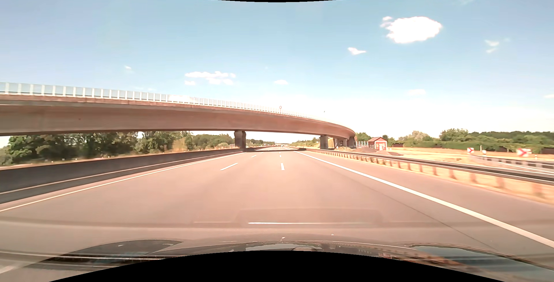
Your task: Follow the waypoints while adhering to traffic rules and regulations
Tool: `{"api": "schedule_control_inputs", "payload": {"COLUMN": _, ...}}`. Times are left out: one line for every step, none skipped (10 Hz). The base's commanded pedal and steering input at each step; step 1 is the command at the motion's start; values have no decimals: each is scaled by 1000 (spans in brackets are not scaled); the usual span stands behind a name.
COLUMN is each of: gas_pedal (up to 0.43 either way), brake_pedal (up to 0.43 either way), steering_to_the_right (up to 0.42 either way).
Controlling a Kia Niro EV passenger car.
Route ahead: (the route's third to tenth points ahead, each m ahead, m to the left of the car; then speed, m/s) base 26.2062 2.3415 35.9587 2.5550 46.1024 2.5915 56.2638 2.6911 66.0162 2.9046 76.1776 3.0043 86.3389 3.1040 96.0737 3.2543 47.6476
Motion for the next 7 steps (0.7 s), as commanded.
{"api": "schedule_control_inputs", "payload": {"gas_pedal": 591, "brake_pedal": 0, "steering_to_the_right": -1}}
{"api": "schedule_control_inputs", "payload": {"gas_pedal": 591, "brake_pedal": 0, "steering_to_the_right": -1}}
{"api": "schedule_control_inputs", "payload": {"gas_pedal": 591, "brake_pedal": 0, "steering_to_the_right": -1}}
{"api": "schedule_control_inputs", "payload": {"gas_pedal": 591, "brake_pedal": 0, "steering_to_the_right": -1}}
{"api": "schedule_control_inputs", "payload": {"gas_pedal": 591, "brake_pedal": 0, "steering_to_the_right": -1}}
{"api": "schedule_control_inputs", "payload": {"gas_pedal": 591, "brake_pedal": 0, "steering_to_the_right": -1}}
{"api": "schedule_control_inputs", "payload": {"gas_pedal": 591, "brake_pedal": 0, "steering_to_the_right": -2}}
